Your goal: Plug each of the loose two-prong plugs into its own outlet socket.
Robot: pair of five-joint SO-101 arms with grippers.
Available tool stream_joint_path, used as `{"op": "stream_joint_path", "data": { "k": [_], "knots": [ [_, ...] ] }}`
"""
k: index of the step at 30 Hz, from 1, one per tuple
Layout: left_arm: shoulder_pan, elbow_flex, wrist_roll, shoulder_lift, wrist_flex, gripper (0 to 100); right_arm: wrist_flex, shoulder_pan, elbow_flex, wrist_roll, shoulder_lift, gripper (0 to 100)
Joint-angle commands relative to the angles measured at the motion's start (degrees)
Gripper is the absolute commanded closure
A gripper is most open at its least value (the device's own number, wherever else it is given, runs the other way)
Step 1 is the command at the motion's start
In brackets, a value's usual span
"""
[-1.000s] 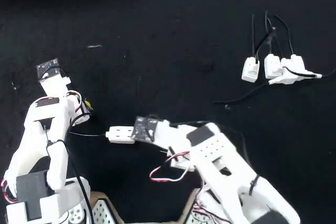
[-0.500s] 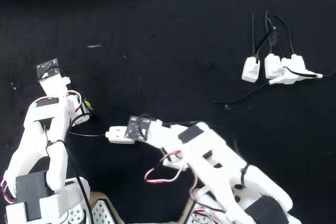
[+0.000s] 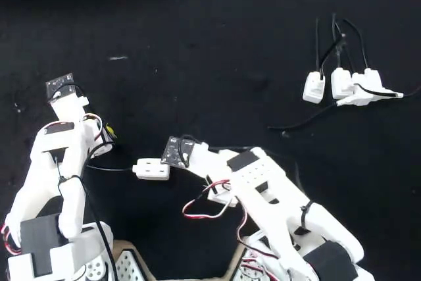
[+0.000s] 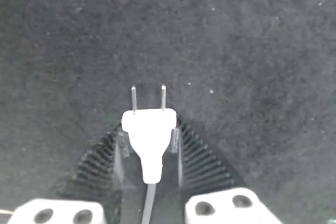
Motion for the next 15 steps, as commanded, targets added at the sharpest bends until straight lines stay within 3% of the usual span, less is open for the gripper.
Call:
{"op": "stream_joint_path", "data": {
  "k": [1,5,8,15],
  "knots": [
    [-0.31,-0.13,0.44,-1.41,-0.88,78,2.81,-1.76,-4.18,-5.01,-0.66,98.6],
    [-0.31,-0.13,0.44,-1.41,-0.88,78,6.51,-7.56,-4.7,-11.6,-0.66,90.3],
    [-0.31,-0.13,0.44,-1.41,-0.88,78,7.82,-9.58,-3.47,-9.85,-0.57,79.6],
    [-0.31,-0.13,0.44,-1.41,-0.88,78,7.65,-9.41,-0.75,-7.82,-0.57,85.0]
  ]
}}
